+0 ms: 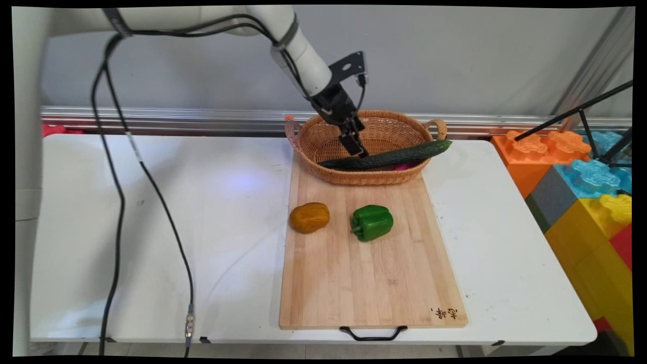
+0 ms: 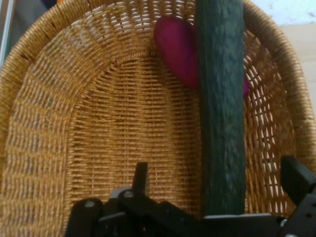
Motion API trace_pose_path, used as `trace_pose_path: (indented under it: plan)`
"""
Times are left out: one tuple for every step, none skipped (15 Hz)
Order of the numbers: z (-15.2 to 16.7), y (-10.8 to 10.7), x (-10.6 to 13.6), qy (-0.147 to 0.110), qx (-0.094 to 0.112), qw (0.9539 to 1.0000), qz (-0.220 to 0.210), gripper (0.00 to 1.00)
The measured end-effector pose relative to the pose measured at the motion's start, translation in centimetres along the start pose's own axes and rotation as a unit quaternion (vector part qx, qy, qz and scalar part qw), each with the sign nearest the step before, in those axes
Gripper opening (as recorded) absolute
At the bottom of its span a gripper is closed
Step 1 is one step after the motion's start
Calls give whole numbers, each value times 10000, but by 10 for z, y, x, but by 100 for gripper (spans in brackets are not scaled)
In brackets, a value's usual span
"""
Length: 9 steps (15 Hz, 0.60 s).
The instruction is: Pick up the cucumber from the vegetable basket
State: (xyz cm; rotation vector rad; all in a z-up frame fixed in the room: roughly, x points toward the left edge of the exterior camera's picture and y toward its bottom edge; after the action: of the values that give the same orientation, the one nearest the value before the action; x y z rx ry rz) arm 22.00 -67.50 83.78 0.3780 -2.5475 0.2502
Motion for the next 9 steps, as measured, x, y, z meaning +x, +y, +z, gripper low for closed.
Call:
trace_pose_path:
  plan:
    - [7,-2,1,-24,-48,10000,-18,100]
    - [13,-4,2,-42,-89,9999,-33,100]
    - [19,-6,3,-57,-128,9999,-52,100]
    - [23,-6,3,-68,-153,9998,-64,100]
    - [29,-8,4,-83,-186,9998,-83,100]
    - [33,-9,5,-94,-211,9997,-98,100]
    - [38,-10,5,-104,-234,9996,-113,100]
    - [42,-11,6,-115,-257,9995,-126,100]
    - [46,-12,6,-128,-277,9994,-132,100]
